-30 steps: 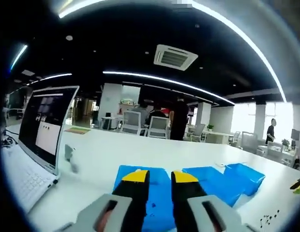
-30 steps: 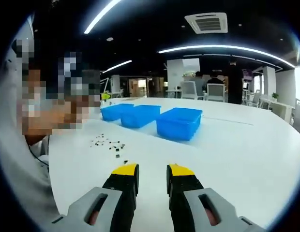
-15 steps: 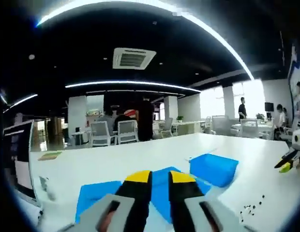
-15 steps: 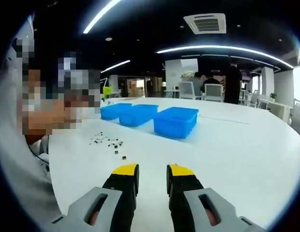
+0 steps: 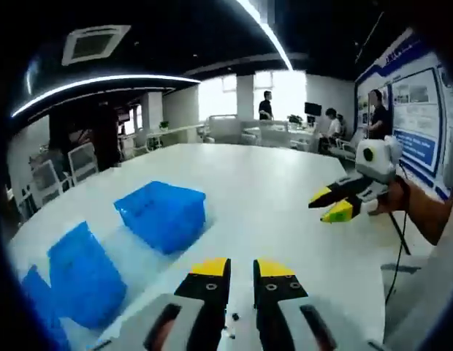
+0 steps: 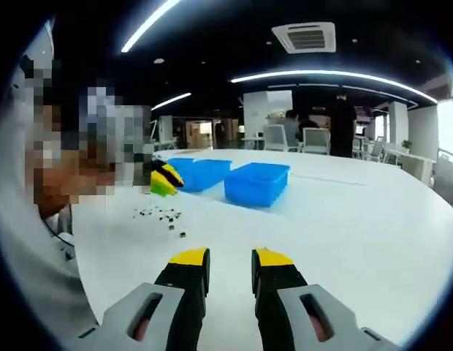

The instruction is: Pick up the resistors one by one and place each resistor into its matching bin, sorting the parts by color and model until every resistor is separated into the correct bin for its type

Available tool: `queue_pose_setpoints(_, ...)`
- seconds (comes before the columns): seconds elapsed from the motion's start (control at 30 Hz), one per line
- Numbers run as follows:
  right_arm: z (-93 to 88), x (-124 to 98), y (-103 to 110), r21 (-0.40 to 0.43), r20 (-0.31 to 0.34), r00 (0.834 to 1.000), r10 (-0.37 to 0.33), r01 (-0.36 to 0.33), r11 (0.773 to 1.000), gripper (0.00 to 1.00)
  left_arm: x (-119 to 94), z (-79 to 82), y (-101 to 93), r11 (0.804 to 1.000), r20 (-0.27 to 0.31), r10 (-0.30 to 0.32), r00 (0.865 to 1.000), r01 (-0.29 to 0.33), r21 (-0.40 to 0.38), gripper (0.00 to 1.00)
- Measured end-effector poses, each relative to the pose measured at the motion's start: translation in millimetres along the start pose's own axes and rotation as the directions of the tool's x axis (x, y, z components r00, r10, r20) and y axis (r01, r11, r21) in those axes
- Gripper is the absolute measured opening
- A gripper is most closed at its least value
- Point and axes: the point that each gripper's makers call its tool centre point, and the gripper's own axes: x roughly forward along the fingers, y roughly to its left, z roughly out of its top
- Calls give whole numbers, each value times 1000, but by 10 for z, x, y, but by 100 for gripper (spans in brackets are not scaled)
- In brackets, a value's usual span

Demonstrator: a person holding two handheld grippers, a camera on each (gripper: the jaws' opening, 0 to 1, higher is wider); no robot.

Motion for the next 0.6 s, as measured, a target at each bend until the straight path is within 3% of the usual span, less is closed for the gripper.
queue_pose_setpoints(0.27, -62, -66, -56, 23, 0, 1000, -24, 24, 999, 25, 239, -288, -197, 1000, -97, -19, 995, 18, -14, 16)
queue_pose_setpoints(0.53, -113, -86, -89, 33, -4, 1000, -27, 27, 999, 25, 282, -361, -184, 999, -115, -3, 993, -1, -36, 15)
queue_pose_setpoints(0.6, -114, -92, -94, 35, -2, 1000, -27, 27, 999, 25, 293, -359, -163, 1000, -110, -4, 994, 1, -30, 11)
